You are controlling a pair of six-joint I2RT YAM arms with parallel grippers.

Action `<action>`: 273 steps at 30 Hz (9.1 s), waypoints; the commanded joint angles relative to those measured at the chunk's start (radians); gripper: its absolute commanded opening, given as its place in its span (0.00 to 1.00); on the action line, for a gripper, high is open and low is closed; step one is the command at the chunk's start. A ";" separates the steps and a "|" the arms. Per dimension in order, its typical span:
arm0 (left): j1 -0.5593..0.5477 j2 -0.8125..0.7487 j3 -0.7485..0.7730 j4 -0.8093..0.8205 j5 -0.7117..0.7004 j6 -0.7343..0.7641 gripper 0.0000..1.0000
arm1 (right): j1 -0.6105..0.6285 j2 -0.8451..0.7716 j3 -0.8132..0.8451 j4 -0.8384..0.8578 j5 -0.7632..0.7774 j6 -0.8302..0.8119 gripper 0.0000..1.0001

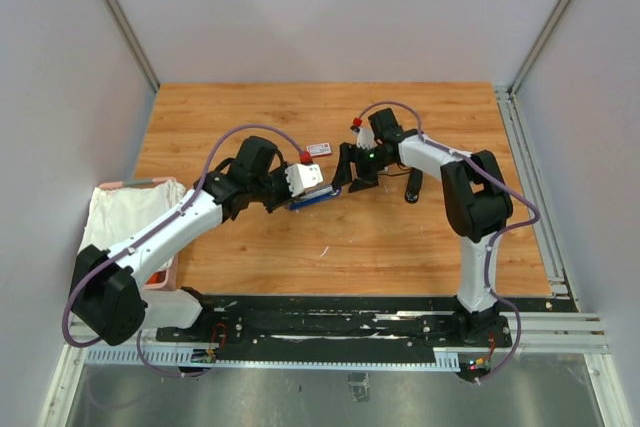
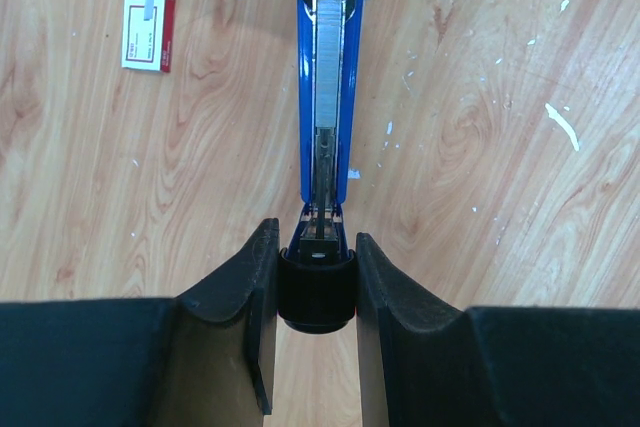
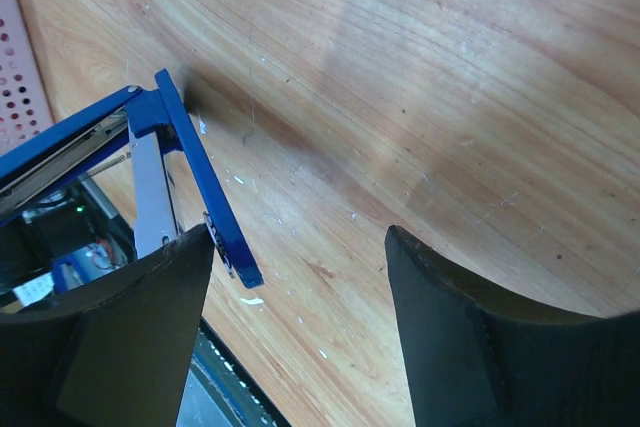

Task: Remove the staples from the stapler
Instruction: Unload the staple at the center of the board.

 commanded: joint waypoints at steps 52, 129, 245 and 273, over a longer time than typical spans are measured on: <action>0.147 -0.181 0.053 0.083 0.142 -0.185 0.00 | -0.066 -0.098 -0.011 0.113 -0.354 -0.178 0.67; 0.216 -0.091 0.250 0.132 0.219 -0.765 0.00 | 0.448 -0.395 -0.382 0.641 0.431 -0.883 0.45; 0.453 -0.221 0.126 0.195 0.212 -0.710 0.98 | 0.185 -0.102 -0.168 0.684 -0.353 0.072 0.28; 0.453 -0.221 0.105 0.212 0.230 -0.711 0.98 | 0.183 -0.152 -0.132 0.517 -0.194 -0.150 0.29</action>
